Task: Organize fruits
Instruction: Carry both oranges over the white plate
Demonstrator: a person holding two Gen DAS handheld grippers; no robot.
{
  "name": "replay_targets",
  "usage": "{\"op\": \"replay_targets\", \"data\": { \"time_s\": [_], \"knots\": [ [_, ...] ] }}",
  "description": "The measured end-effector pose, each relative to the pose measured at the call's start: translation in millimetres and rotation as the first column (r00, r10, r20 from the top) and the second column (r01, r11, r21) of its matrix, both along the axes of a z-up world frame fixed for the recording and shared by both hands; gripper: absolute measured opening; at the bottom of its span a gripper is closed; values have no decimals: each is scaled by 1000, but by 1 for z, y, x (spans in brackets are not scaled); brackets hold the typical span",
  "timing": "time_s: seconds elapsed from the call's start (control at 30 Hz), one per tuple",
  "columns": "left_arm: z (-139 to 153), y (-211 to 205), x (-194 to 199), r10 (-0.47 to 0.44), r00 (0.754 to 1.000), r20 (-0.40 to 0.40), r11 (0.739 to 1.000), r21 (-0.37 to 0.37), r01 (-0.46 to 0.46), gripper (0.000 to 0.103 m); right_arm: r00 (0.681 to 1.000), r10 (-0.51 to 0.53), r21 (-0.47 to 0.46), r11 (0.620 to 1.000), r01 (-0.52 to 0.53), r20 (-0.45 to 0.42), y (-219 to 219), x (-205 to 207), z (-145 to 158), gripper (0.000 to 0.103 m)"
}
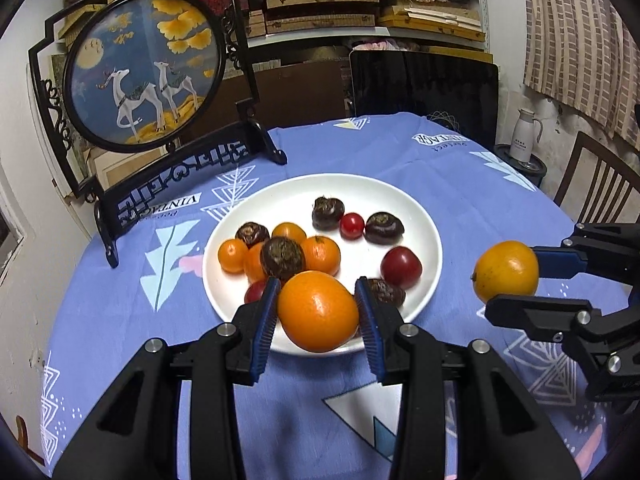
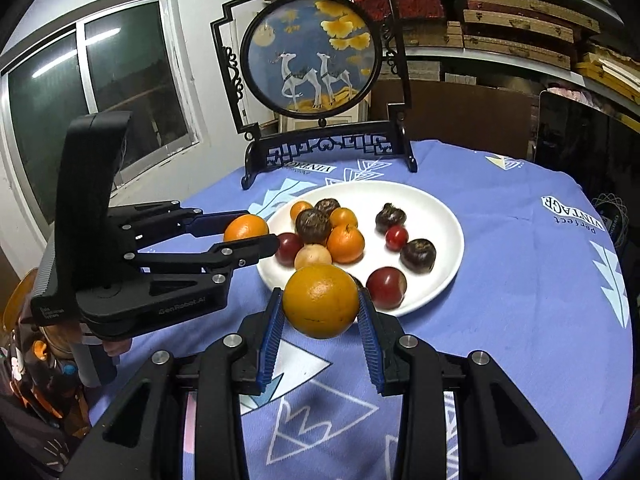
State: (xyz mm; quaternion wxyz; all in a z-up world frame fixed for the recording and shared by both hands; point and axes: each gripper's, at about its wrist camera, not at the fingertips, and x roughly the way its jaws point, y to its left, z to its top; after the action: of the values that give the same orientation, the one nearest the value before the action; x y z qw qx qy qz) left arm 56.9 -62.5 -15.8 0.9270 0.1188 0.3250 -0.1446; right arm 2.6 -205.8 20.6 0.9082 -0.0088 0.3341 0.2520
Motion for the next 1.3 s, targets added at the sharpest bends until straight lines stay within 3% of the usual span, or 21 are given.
{"op": "replay_targets", "data": {
  "time_s": [0.27, 0.73, 1.3],
  "knots": [
    [13, -4, 21, -2, 1000, 23, 1000, -24, 3, 37, 1000, -6, 24, 1000, 5, 24, -2, 13, 7, 37],
    [39, -13, 66, 39, 996, 75, 998, -54, -35, 37, 993, -15, 98, 995, 4, 120, -4, 53, 45, 37],
    [10, -3, 104, 115, 991, 71, 993, -18, -113, 37, 995, -25, 99, 995, 15, 101, 3, 93, 33, 37]
  ]
}}
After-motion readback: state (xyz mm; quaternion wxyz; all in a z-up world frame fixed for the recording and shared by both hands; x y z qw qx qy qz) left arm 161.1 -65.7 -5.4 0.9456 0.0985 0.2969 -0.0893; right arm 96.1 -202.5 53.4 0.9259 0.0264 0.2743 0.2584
